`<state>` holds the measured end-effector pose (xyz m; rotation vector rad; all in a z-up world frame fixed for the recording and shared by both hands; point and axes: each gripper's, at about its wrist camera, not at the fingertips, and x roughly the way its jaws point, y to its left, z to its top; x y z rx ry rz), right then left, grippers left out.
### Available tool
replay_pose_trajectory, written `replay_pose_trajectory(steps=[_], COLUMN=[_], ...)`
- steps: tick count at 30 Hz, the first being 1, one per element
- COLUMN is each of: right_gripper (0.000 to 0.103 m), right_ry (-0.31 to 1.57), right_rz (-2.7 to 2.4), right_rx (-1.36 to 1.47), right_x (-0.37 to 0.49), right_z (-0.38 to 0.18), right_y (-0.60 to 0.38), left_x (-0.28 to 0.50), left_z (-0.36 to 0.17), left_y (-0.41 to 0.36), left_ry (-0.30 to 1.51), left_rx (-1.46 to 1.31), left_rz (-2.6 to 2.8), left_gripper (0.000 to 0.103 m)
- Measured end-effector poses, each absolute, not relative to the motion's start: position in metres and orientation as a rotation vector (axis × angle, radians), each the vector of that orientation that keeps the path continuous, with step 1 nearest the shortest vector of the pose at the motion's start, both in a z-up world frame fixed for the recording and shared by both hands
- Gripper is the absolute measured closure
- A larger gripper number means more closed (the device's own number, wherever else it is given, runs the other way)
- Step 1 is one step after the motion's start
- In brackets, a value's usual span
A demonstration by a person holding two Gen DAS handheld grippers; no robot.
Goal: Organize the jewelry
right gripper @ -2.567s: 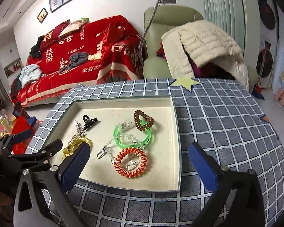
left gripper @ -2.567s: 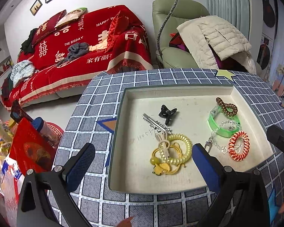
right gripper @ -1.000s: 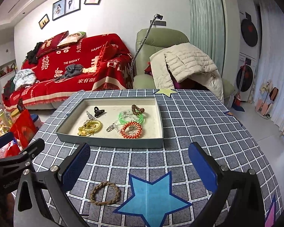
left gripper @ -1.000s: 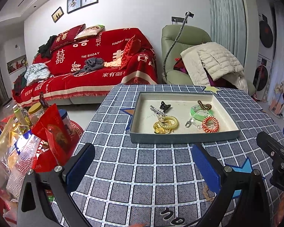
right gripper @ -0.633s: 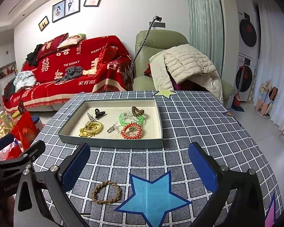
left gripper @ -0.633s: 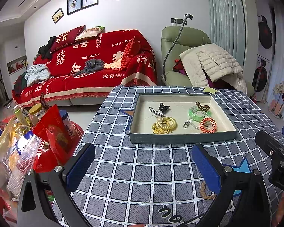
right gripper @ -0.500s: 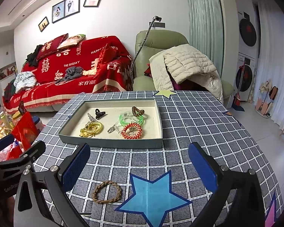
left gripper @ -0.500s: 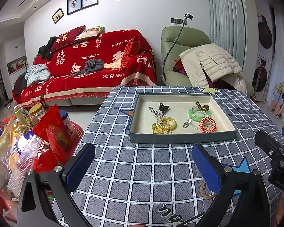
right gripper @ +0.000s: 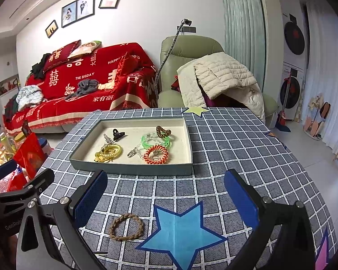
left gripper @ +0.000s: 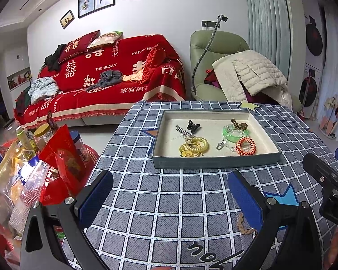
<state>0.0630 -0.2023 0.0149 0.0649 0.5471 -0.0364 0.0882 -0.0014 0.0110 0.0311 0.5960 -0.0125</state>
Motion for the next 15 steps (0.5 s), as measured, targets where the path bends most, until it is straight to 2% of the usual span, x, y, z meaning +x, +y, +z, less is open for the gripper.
replay_pose_trajectory(steps=[15], right_gripper=[0.000], right_ry=[0.546], right_rz=[-0.034], right_rx=[0.064], right_x=[0.0611], right_z=[0.0148], right_y=[-0.2024], left_x=[0.0886], left_z=[0.0098], left_y=[-0.0025], left_ry=[0.605], left_rx=[0.033], left_rz=[-0.023], left_gripper=[0.000])
